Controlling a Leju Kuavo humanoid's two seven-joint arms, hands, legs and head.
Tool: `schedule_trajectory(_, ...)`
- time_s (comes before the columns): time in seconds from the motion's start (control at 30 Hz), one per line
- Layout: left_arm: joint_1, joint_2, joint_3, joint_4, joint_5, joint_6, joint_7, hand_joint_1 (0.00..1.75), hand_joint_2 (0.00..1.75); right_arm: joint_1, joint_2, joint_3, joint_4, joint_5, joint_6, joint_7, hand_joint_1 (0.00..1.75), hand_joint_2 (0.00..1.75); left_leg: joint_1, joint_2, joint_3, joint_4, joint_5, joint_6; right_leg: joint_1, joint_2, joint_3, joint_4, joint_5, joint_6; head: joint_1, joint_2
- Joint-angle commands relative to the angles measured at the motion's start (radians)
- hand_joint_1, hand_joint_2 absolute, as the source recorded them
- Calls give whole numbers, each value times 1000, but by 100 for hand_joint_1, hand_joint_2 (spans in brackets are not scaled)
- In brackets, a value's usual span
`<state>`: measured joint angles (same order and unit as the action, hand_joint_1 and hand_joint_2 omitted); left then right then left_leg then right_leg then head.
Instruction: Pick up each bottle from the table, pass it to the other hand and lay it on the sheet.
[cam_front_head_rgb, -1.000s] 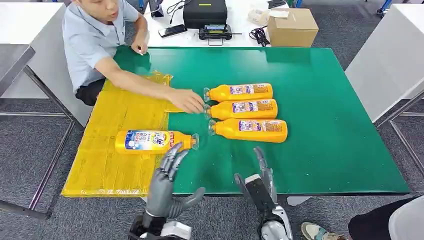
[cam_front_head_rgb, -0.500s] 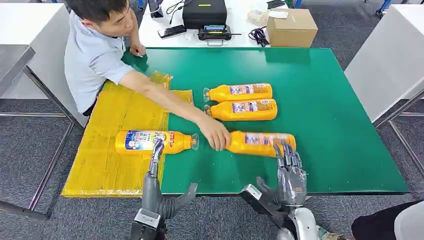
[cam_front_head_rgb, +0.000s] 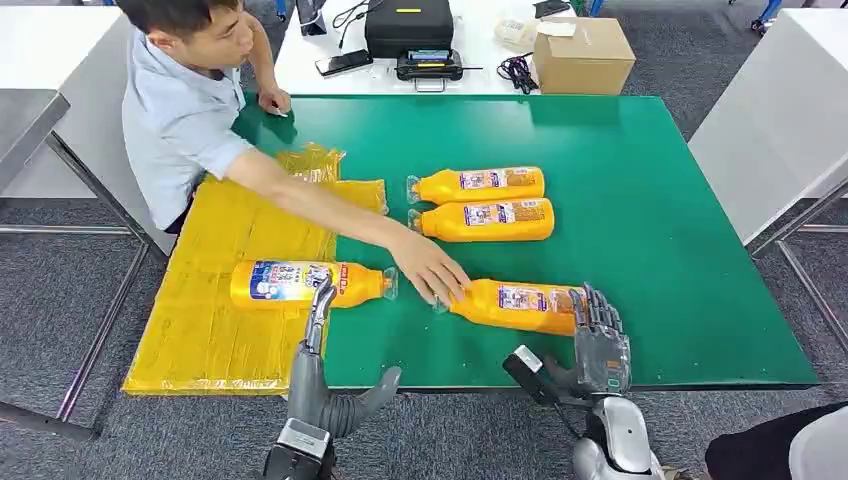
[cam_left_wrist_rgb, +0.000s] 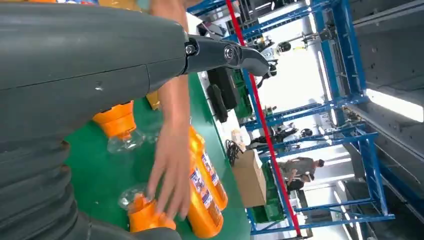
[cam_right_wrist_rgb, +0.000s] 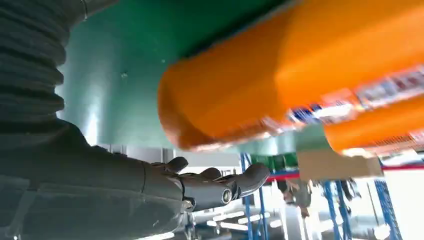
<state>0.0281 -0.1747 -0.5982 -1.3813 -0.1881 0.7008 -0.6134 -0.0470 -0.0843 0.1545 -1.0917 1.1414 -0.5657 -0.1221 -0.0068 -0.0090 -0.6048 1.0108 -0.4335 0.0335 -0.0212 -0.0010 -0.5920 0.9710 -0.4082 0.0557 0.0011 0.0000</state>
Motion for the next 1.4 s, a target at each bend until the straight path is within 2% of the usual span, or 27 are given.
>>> schedule_trajectory(0.03,-27,-3,-22,38,-11,-3,8,0,175,-83,-16,-9,124,-24,36,-15,0,175,1,1,3,0,-1,-2,1,1,3,-1,-1,-2,0,0)
schedule_trajectory(0.37,-43,7,-57,47,-17,-3,18,0,175,-102,-17,39,81,-40,76,-34,0,175,1,1,2,0,0,-1,1,1,2,-1,0,-1,0,0)
schedule_trajectory(0.4,-45,12,-67,50,-27,-5,24,0,175,-87,-30,79,45,-30,65,-94,0,175,1,2,4,-1,-1,-2,1,1,4,-1,-1,-2,0,0)
schedule_trajectory(0.5,-42,15,-78,47,-34,-3,33,0,175,-20,-31,131,-93,-5,102,-23,0,175,1,0,4,0,-2,-2,1,0,4,0,-2,-3,0,0)
schedule_trajectory(0.7,-37,16,-75,41,-45,-3,39,0,175,-2,-51,154,-128,-13,132,-10,0,175,2,1,7,0,-3,-3,3,0,7,0,-3,-4,0,0)
schedule_trajectory(0.73,-36,17,-75,39,-52,-3,44,0,175,4,-54,158,-144,-51,162,-16,0,175,1,-1,3,0,-1,-1,1,-1,4,0,-1,-2,0,0)
schedule_trajectory(0.83,-30,20,-74,34,-74,-3,57,0,175,23,-72,176,-207,-80,201,-6,0,175,1,1,5,0,-2,-2,2,1,5,-1,-2,-3,0,0)
schedule_trajectory(1.0,-30,20,-74,34,-74,-3,57,0,175,23,-72,176,-207,-80,201,-6,0,175,1,1,3,-1,-1,-1,1,1,3,-1,-1,-2,0,0)
schedule_trajectory(1.23,-19,30,-89,17,-117,-3,95,0,175,32,-118,169,-288,-61,291,116,0,175,0,0,2,-1,-1,-1,0,0,2,0,-1,-1,0,0)
schedule_trajectory(1.4,-25,30,-99,25,-119,-13,103,0,175,-10,-127,127,-233,-57,310,148,0,175,0,1,3,0,-1,-1,1,1,3,0,-1,-2,0,0)
